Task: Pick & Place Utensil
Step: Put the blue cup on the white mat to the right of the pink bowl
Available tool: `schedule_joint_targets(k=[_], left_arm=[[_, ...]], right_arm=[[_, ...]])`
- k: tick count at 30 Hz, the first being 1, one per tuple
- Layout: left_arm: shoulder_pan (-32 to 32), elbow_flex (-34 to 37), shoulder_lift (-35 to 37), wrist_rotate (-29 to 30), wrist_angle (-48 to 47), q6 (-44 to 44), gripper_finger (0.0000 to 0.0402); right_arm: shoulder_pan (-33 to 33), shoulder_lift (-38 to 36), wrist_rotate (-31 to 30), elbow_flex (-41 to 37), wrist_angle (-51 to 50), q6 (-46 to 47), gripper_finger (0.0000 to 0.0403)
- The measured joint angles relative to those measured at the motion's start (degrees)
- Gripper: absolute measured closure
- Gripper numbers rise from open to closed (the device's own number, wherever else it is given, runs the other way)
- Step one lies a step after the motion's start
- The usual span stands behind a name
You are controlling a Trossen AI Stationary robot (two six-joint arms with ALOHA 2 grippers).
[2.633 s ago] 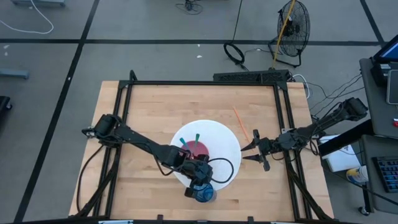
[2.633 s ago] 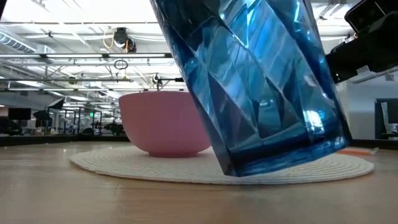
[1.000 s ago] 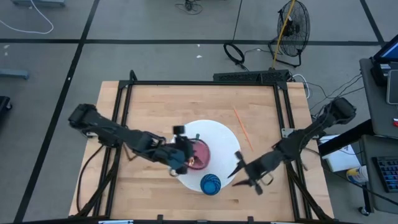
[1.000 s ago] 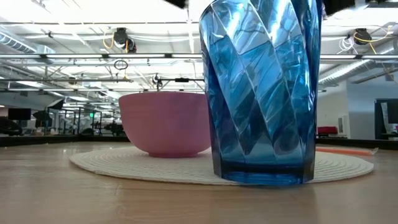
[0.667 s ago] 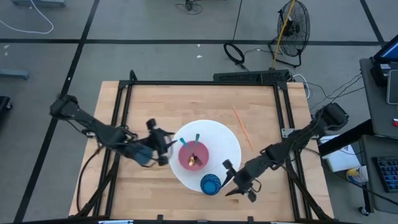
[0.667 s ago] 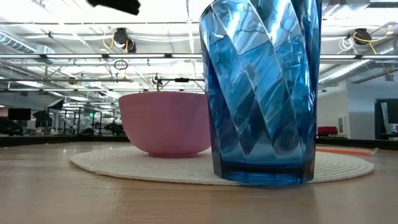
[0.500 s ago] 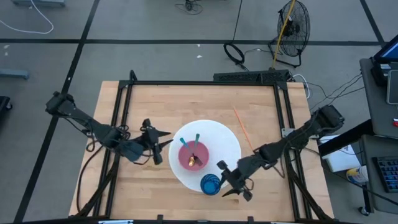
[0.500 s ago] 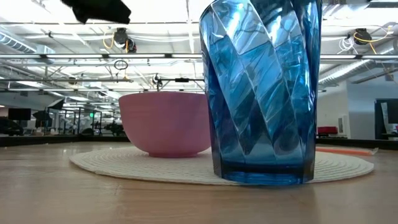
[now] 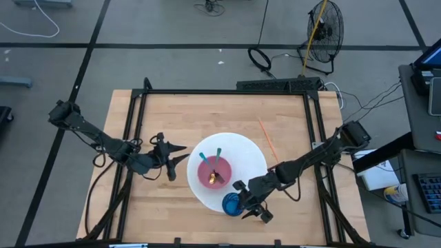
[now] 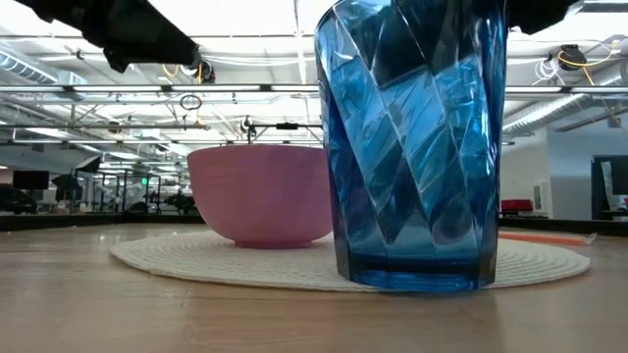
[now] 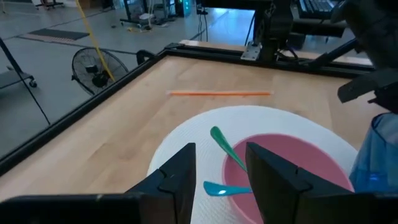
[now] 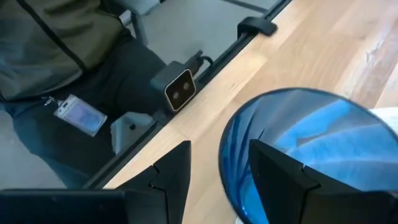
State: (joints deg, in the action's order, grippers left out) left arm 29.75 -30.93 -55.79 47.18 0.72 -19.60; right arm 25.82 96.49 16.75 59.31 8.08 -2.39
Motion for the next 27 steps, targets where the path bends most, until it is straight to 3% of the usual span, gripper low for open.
schedule_joint_targets(k=[7, 16, 27], left_arm=[[0.0, -0.03, 0.03, 0.91, 1.19, 1.51, 0.0256], [0.0, -0.03, 0.03, 0.94, 2.16, 1.65, 0.0256], [0.0, -0.03, 0.03, 0.94, 2.14, 2.59, 0.0256]], right_arm=[[0.02, -0.04, -3.3, 0.07, -3.73, 0.23, 0.0273], [0.01, -0.24, -3.68, 0.08, -4.99, -4.19, 0.0388], [0.03, -2.74, -4.96, -0.07, -8.03, -4.85, 0.0395]])
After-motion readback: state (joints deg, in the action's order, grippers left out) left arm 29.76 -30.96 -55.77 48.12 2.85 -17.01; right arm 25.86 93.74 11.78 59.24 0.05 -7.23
